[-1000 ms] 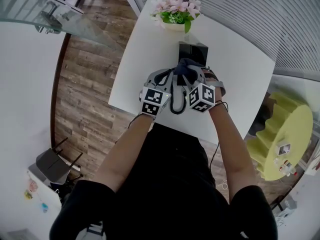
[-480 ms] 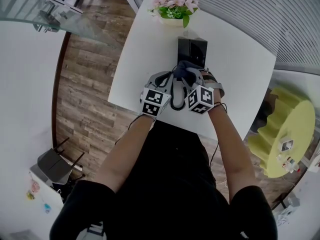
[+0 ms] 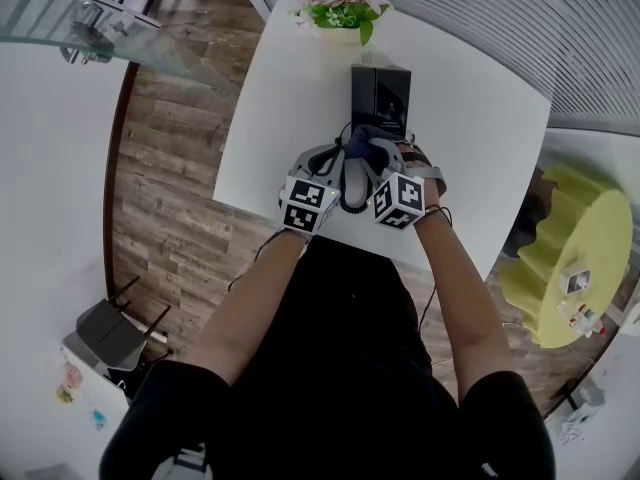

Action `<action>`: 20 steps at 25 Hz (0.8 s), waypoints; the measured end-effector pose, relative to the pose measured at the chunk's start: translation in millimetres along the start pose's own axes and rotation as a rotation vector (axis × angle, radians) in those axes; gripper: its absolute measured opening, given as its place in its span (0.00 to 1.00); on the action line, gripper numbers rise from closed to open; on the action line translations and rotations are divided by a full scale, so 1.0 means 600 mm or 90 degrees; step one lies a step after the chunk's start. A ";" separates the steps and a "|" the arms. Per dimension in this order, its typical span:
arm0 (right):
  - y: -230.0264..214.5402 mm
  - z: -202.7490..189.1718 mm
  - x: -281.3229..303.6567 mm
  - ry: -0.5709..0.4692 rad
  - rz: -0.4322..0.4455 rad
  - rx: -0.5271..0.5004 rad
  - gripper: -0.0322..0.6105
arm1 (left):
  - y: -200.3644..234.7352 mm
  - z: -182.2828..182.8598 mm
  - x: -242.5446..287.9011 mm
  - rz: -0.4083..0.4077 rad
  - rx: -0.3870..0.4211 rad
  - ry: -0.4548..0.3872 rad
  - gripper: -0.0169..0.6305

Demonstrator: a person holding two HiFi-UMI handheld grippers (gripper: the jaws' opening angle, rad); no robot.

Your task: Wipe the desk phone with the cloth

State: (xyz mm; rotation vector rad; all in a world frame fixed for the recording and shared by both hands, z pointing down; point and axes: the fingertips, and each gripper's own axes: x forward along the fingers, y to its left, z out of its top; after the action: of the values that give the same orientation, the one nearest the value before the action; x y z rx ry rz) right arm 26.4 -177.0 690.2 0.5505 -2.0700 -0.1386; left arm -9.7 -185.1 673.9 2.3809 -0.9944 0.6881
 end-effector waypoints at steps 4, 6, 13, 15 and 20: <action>0.022 -0.009 -0.001 0.009 0.013 -0.013 0.22 | -0.011 -0.007 -0.005 -0.010 0.003 0.009 0.04; 0.035 -0.015 -0.003 0.018 0.023 -0.026 0.22 | -0.019 -0.006 -0.010 -0.016 0.007 0.007 0.04; 0.019 -0.005 -0.042 -0.004 0.013 0.030 0.22 | -0.012 0.032 -0.052 -0.021 0.018 -0.021 0.04; 0.004 0.002 -0.071 -0.024 -0.004 0.064 0.22 | -0.008 0.057 -0.069 -0.020 0.024 -0.042 0.04; -0.015 0.020 -0.151 -0.062 -0.050 0.107 0.22 | -0.016 0.132 -0.117 -0.037 0.032 -0.096 0.04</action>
State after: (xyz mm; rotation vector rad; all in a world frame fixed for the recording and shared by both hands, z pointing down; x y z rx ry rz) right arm 59.5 -147.0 609.9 0.7415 -2.1678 -0.0384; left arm -24.6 -189.5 568.5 2.5264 -0.9747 0.5237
